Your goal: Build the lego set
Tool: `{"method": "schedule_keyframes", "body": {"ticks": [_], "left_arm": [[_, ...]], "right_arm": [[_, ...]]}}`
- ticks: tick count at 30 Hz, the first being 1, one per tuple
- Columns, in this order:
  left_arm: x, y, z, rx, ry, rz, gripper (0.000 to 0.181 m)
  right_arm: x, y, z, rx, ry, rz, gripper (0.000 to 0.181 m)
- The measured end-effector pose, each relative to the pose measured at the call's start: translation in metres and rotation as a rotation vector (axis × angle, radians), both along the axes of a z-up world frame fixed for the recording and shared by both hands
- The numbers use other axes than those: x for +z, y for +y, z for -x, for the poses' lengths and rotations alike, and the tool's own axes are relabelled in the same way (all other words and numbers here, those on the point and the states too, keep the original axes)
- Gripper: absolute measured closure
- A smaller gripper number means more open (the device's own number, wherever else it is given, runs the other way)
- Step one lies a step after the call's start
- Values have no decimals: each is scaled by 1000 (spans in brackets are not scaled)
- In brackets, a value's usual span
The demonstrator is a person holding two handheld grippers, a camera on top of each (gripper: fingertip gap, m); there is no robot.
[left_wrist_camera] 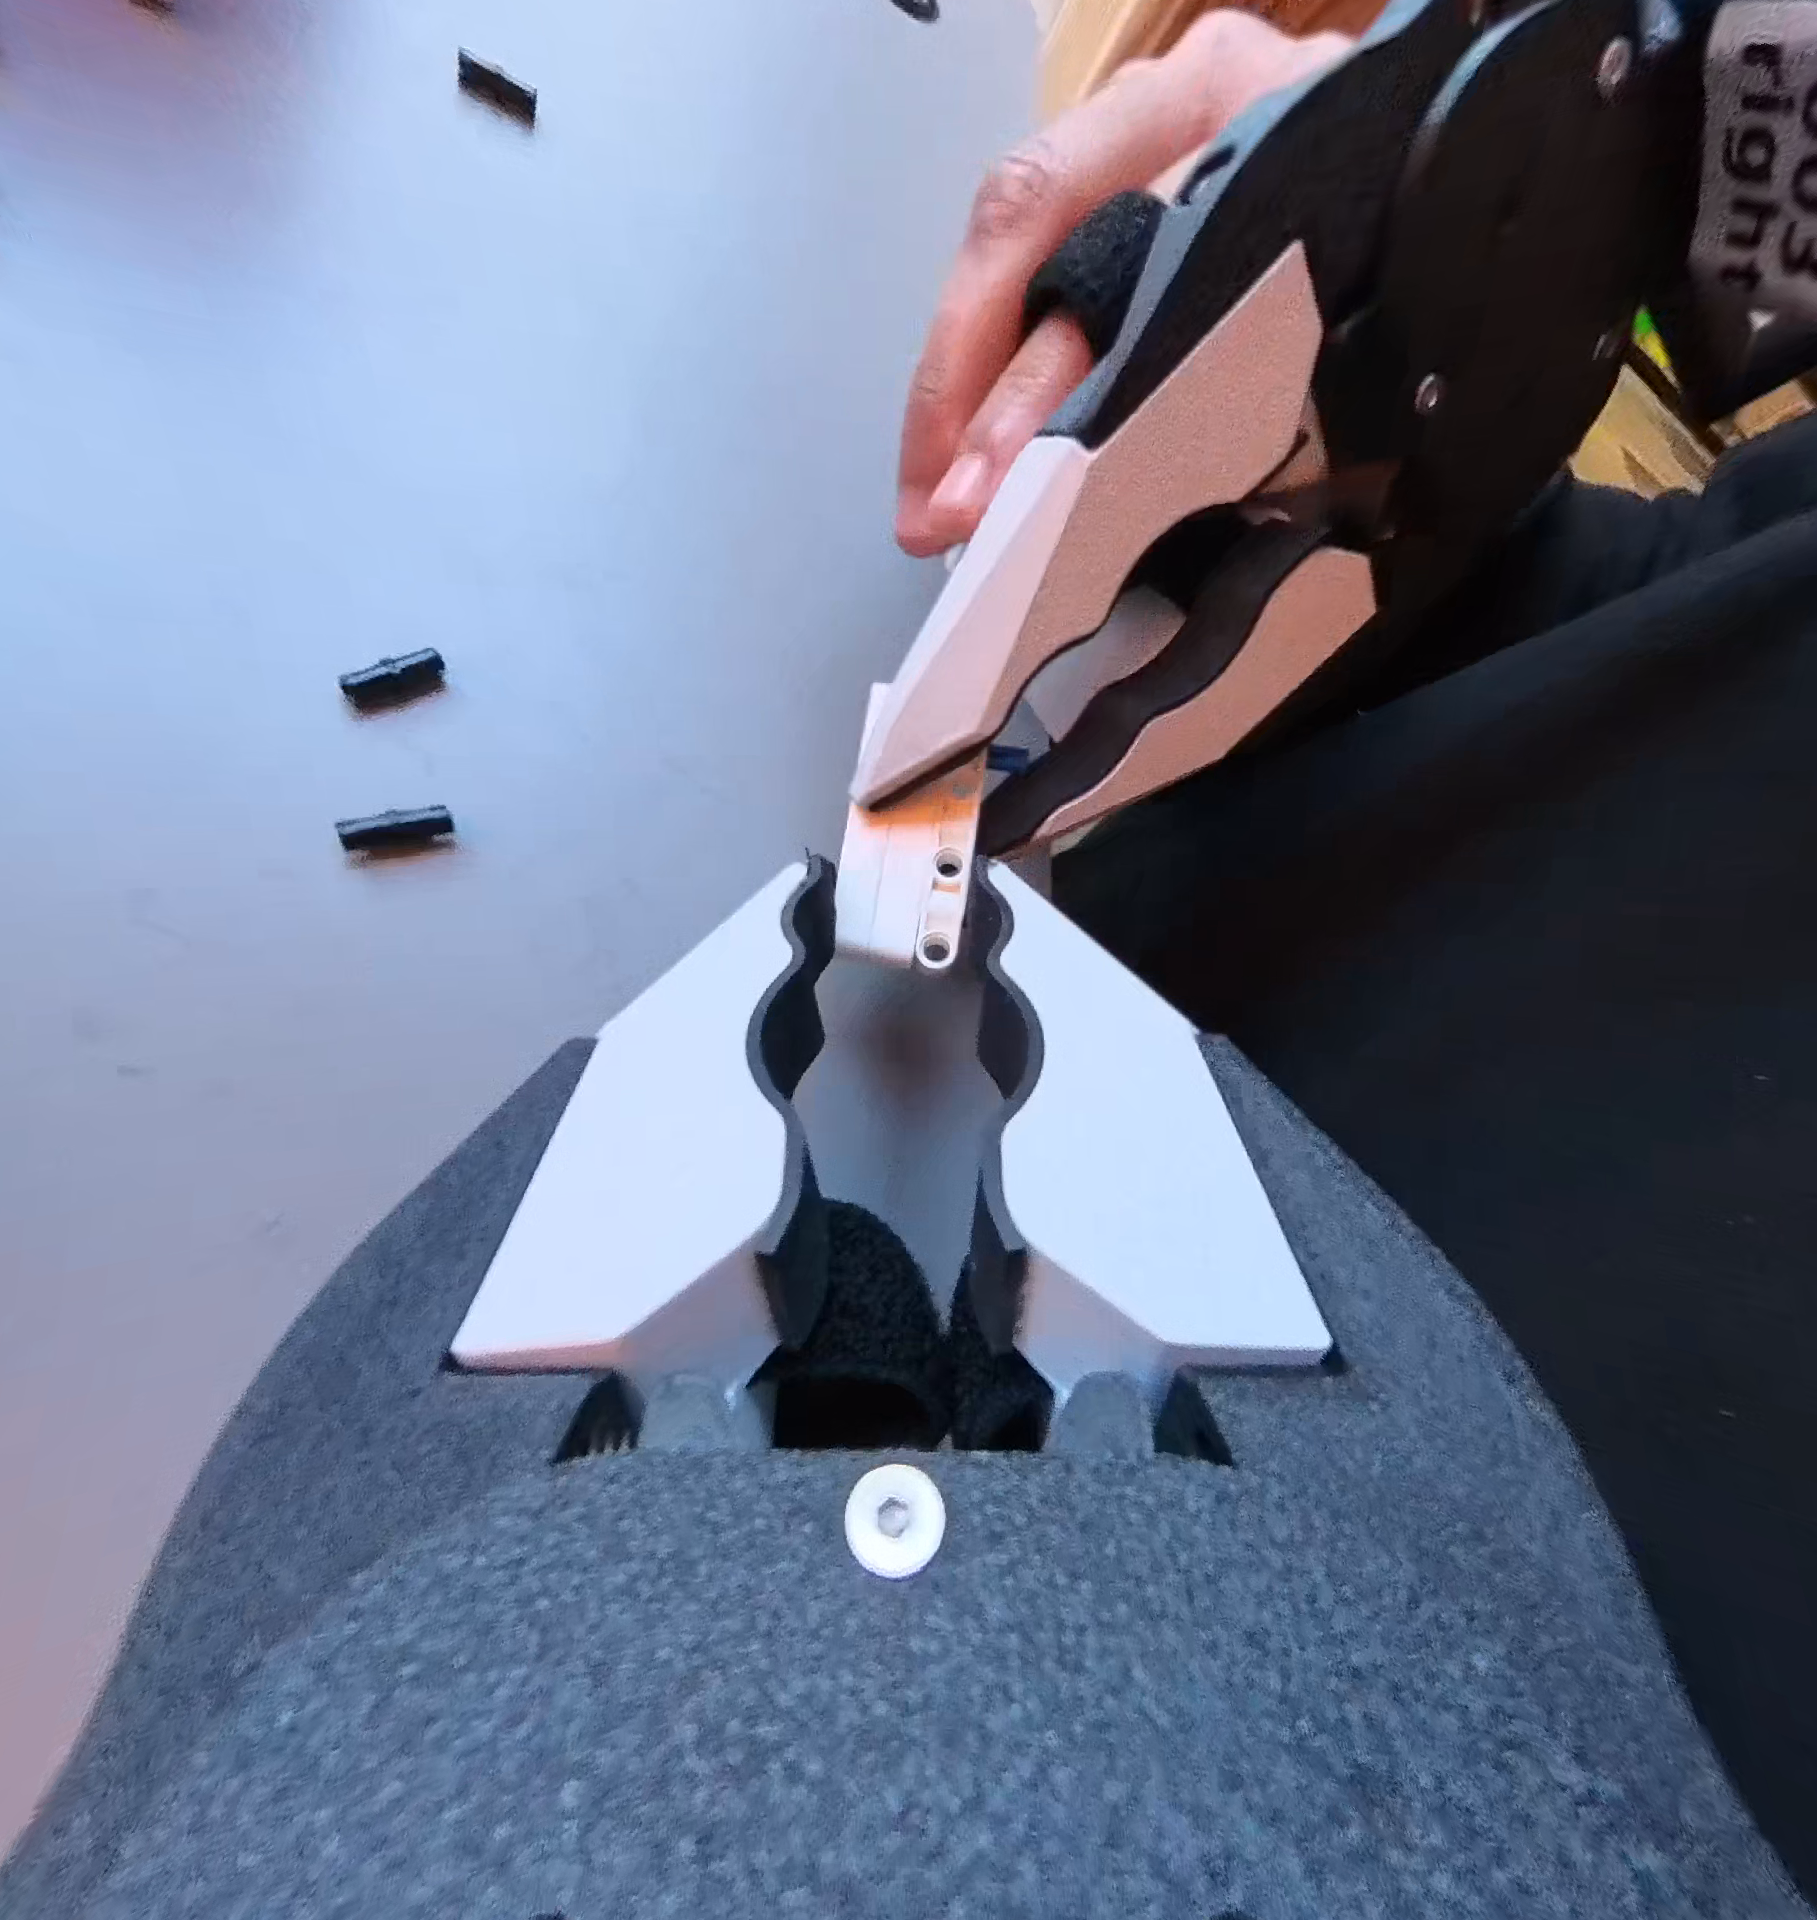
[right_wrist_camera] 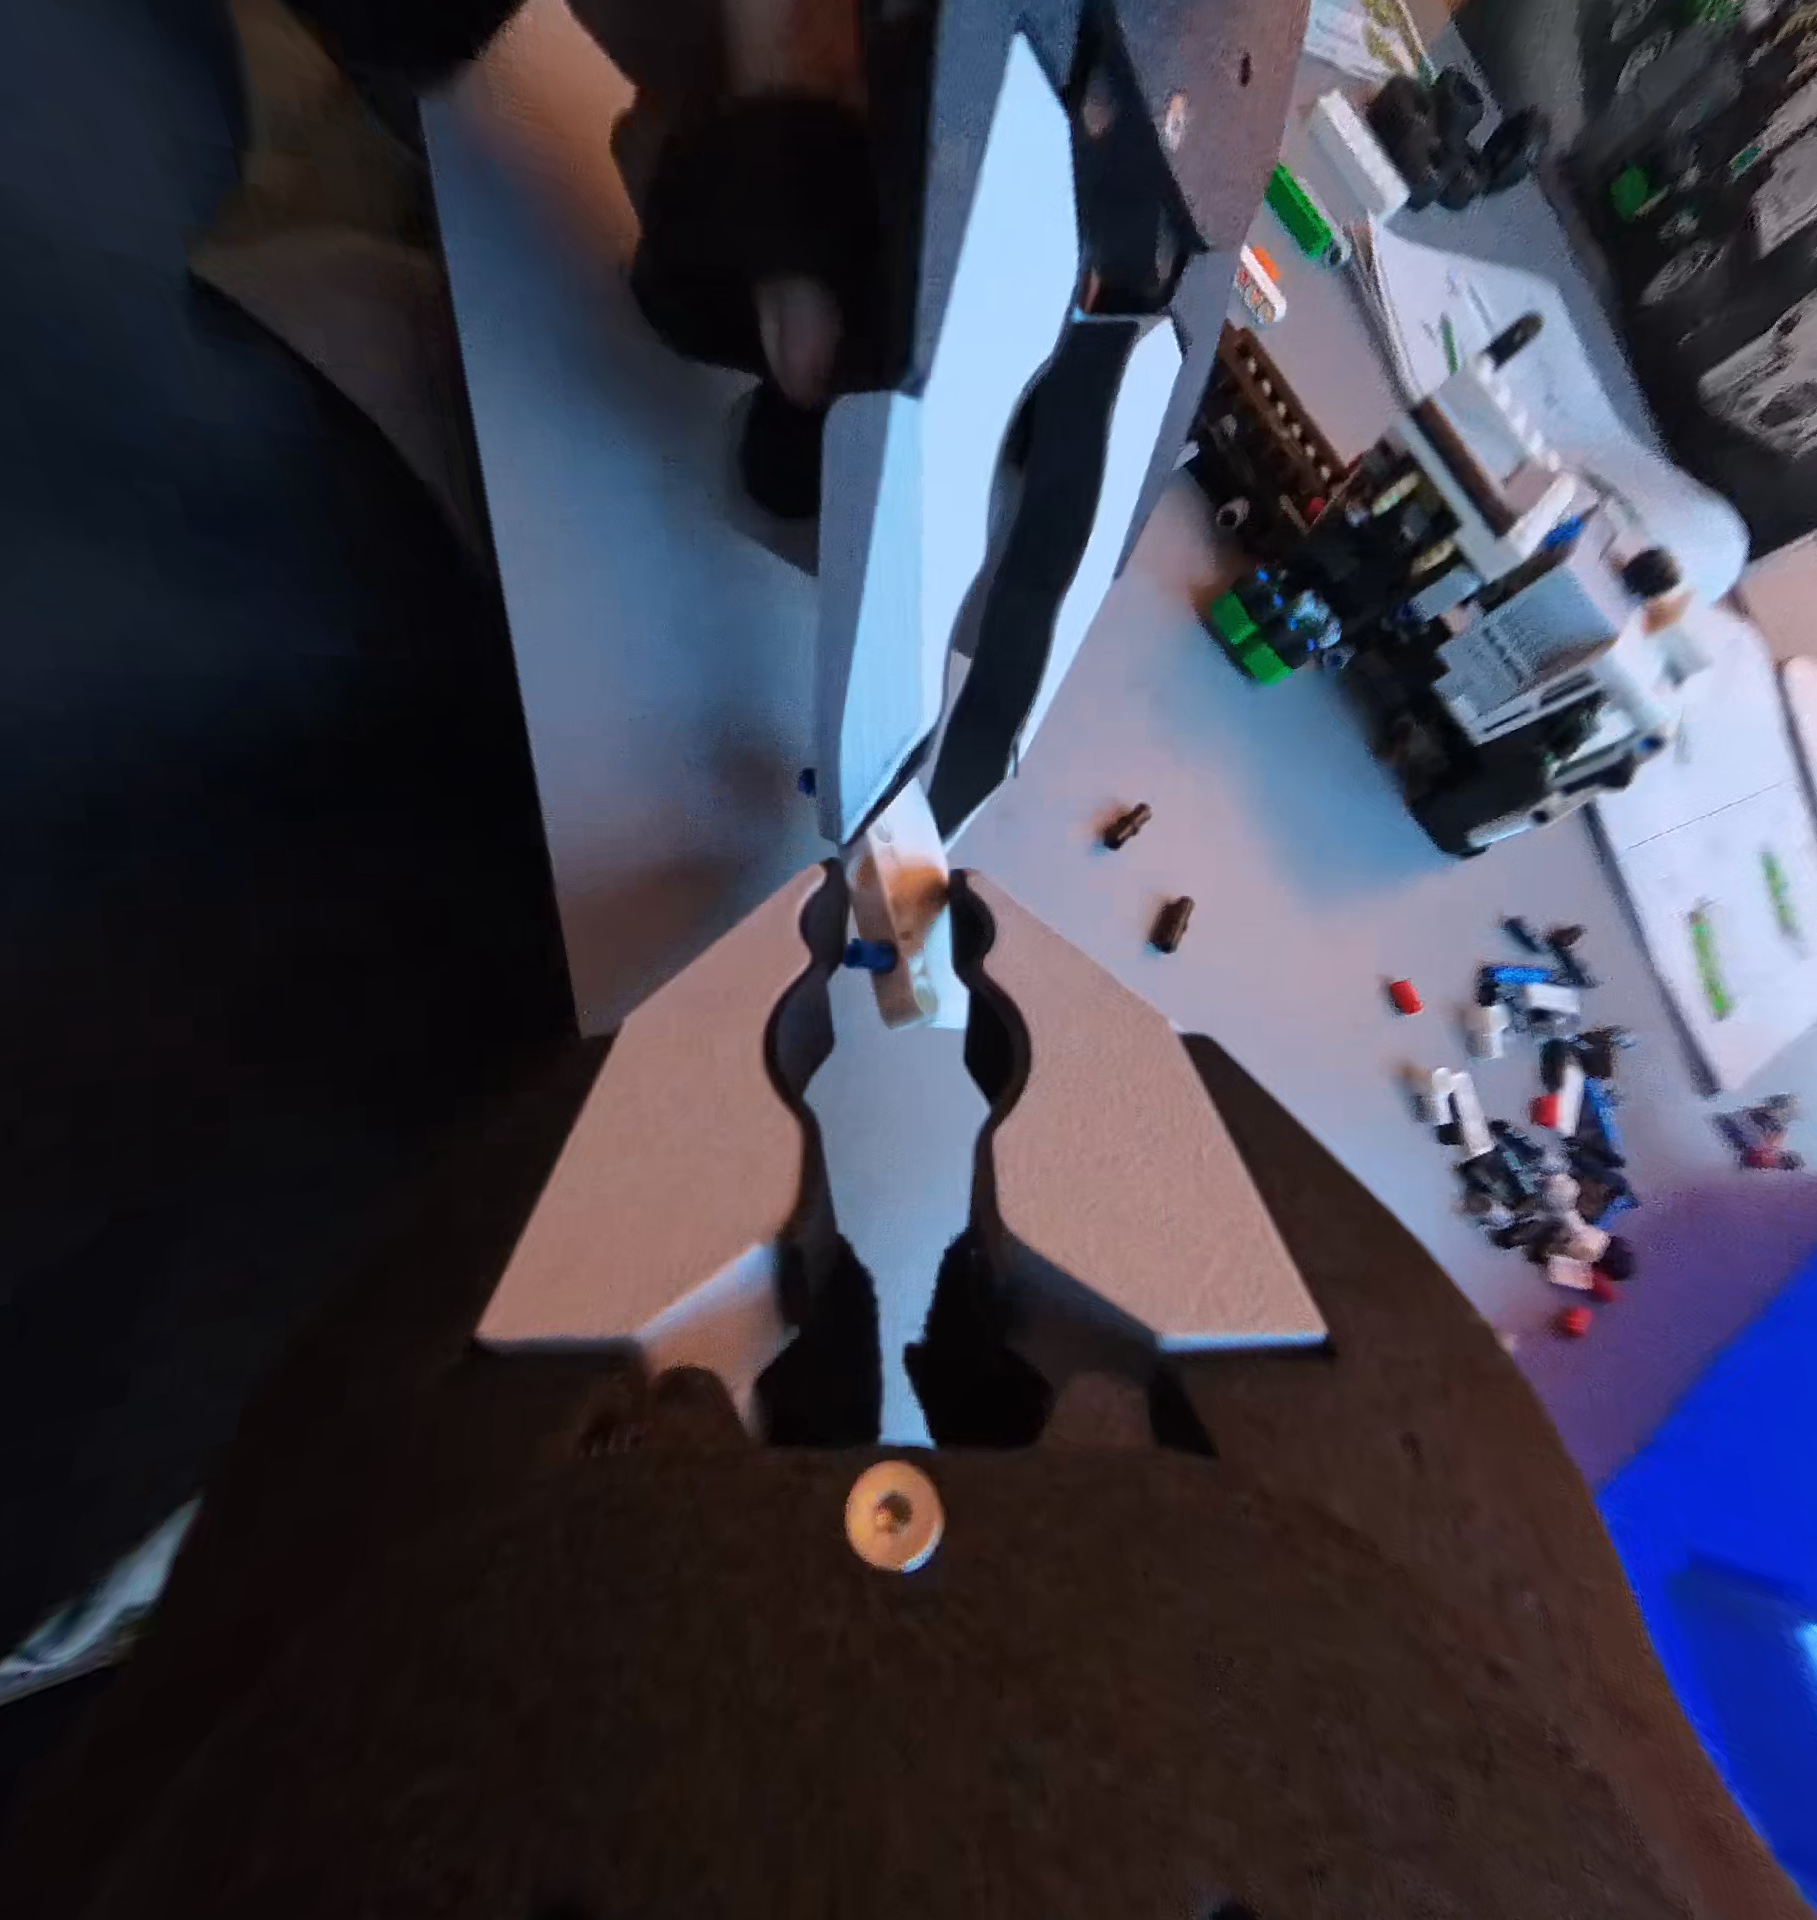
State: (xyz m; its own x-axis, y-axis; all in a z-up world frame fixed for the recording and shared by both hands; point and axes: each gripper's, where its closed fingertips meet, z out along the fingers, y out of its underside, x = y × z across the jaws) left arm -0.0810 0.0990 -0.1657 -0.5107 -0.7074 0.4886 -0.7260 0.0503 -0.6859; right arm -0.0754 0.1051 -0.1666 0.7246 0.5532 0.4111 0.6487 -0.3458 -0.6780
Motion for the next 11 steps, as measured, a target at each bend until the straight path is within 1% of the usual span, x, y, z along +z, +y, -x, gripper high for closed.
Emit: {"method": "schedule_keyframes", "body": {"ticks": [2, 3, 4, 5, 7, 9, 11], "left_arm": [[2, 1, 7, 6, -74, -33, 157], [6, 0, 12, -4, -137, -49, 162], [12, -1, 19, -20, -202, -66, 154], [14, -1, 25, -35, -252, -104, 150], [10, 5, 36, -65, -322, -255, 149], [3, 11, 38, -75, -386, -396, 149], [-3, 6, 40, -117, -398, -453, 156]], "right_arm": [[0, 0, 7, -4, -17, -2, 163], [-2, -1, 13, 8, -2, 19, 169], [-6, -2, 13, -1, -4, 40, 174], [-8, -1, 13, -11, 10, 42, 174], [-6, -3, 23, 11, 149, 87, 174], [0, -3, 32, 36, 295, 150, 174], [2, -1, 38, 62, 357, 204, 174]]}}
